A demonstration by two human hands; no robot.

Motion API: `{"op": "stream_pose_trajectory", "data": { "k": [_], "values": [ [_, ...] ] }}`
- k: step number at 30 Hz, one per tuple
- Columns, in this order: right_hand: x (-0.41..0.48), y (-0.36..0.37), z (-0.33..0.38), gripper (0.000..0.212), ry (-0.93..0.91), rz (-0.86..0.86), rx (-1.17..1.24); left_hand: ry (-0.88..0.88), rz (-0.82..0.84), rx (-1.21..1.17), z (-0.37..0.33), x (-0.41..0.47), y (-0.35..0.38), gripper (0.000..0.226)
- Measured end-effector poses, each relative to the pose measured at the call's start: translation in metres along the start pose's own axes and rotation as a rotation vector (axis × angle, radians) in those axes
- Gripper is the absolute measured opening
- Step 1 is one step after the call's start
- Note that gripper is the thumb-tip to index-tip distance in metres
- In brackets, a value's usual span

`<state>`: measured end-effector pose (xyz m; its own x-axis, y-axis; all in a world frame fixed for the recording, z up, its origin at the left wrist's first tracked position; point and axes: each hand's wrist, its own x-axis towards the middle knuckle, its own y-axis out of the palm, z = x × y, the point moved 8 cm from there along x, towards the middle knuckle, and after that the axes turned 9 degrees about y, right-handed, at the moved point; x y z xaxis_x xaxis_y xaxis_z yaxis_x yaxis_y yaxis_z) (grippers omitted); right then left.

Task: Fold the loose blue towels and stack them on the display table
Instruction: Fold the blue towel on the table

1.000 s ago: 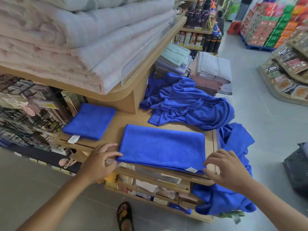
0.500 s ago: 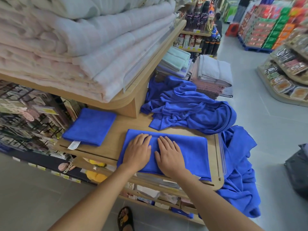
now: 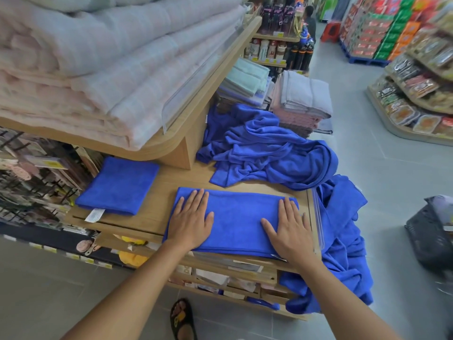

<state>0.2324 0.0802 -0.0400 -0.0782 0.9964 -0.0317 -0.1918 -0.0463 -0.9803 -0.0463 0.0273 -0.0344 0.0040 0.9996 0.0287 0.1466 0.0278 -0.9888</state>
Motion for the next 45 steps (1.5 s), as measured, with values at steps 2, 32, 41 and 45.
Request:
{"op": "stream_pose_trajectory", "data": {
  "k": [2, 32, 41, 45],
  "values": [
    [-0.003, 0.002, -0.005, 0.097, 0.008, -0.012, 0.01, 0.006, -0.004, 0.004, 0.0, 0.0, 0.002, 0.068],
    [0.043, -0.035, -0.028, 0.034, 0.572, 0.566, 0.928, 0.006, 0.043, -0.036, -0.057, 0.01, 0.013, 0.077],
    [0.046, -0.096, 0.035, 0.028, 0.243, 0.551, 1.081, -0.006, 0.033, -0.016, -0.066, 0.014, 0.012, 0.075],
    [0.047, -0.114, 0.091, 0.03, 0.108, 0.539, 0.985, 0.022, 0.031, -0.06, -0.079, 0.02, 0.006, 0.07]
  ]
}}
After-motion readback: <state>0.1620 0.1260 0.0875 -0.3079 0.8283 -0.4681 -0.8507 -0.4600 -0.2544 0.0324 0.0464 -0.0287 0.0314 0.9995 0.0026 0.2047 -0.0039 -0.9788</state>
